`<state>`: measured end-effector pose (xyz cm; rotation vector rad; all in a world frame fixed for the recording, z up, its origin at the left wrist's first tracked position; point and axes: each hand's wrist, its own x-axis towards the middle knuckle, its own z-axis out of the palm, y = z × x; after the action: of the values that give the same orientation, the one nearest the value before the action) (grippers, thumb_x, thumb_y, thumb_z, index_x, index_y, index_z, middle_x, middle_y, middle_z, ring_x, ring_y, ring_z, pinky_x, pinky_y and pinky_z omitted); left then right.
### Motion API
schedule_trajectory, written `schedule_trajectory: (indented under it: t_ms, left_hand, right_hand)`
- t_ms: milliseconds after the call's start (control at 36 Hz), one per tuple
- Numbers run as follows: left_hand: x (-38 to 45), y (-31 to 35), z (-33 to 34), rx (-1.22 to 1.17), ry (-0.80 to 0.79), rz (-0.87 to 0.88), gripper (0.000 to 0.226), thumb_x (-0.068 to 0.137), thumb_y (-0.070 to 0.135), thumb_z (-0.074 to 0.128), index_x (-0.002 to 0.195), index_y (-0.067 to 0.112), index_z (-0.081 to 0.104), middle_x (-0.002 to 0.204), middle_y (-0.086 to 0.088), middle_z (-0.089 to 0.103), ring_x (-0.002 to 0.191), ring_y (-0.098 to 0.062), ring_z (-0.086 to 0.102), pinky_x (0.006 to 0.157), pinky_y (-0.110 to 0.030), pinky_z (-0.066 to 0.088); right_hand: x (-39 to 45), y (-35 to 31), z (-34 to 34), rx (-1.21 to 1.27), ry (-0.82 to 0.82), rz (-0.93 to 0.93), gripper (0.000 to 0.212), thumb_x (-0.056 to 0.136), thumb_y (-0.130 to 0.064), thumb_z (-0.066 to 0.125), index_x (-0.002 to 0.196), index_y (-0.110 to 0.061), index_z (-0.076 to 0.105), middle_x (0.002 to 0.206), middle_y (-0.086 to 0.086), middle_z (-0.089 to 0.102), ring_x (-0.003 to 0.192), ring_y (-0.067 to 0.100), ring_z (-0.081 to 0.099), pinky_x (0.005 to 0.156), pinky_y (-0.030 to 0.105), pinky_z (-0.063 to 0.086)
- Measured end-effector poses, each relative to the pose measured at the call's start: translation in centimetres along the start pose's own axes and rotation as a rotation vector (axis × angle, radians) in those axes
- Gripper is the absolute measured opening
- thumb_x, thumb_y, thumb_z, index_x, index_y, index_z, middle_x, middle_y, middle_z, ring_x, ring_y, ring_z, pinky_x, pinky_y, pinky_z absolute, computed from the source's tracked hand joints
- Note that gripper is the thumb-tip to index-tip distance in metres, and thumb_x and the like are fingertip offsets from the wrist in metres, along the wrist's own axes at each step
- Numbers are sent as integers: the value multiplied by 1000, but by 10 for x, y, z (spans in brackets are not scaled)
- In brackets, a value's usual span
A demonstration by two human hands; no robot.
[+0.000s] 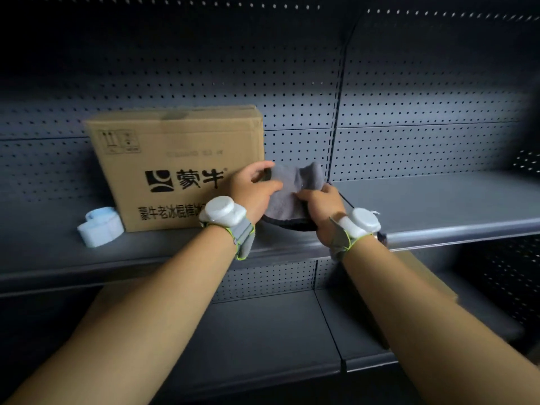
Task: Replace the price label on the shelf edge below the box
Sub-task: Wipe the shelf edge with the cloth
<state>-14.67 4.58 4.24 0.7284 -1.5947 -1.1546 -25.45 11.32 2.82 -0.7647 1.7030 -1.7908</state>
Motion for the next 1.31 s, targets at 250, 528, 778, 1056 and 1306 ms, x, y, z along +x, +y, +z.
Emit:
schedule_trajectory:
  t_ms: [250, 528, 778, 1056, 1306]
  left_hand:
    - [-70, 4, -75, 118, -517, 171, 87, 71, -2, 60, 137, 49, 36, 106, 11, 63, 86, 0, 58, 81, -14, 47]
    - [-77, -41, -131, -52, 50, -75, 35, 88, 4, 52, 119, 20, 55, 88, -4, 70, 52, -8, 61, 45, -23, 50]
    - [-39, -87, -175, 306, 173, 112, 32, 84, 13, 53, 110, 31, 56, 81, 7, 67, 66, -21, 62, 63, -34, 55]
    - [-6, -101, -167, 479, 166, 189, 36, 81, 8, 47, 110, 27, 58, 74, 11, 58, 76, -20, 59, 68, -33, 51]
    - [0, -117, -158, 829, 153, 313, 36, 81, 15, 45, 114, 27, 57, 88, 4, 66, 85, -25, 59, 60, -30, 44]
  right_hand:
    - [-100, 15, 66, 529, -249, 171, 26, 91, -42, 54, 101, -21, 66, 95, 4, 64, 100, 25, 61, 98, 44, 47]
    - [-142, 102, 70, 579, 354, 368, 41, 86, -7, 65, 126, -4, 58, 116, 22, 66, 97, 36, 67, 86, 54, 54]
    - [-151, 122, 61, 448, 451, 234, 36, 68, -12, 81, 99, -28, 70, 85, 4, 72, 70, 25, 69, 50, 37, 56]
    - [-121, 105, 124, 62, 402, 10, 14, 72, -22, 75, 77, -23, 62, 115, 8, 46, 86, 32, 62, 78, 45, 58]
    - [-98, 125, 152, 266, 501, 80, 30, 65, -27, 78, 93, -29, 69, 113, 13, 57, 91, 31, 66, 78, 46, 59]
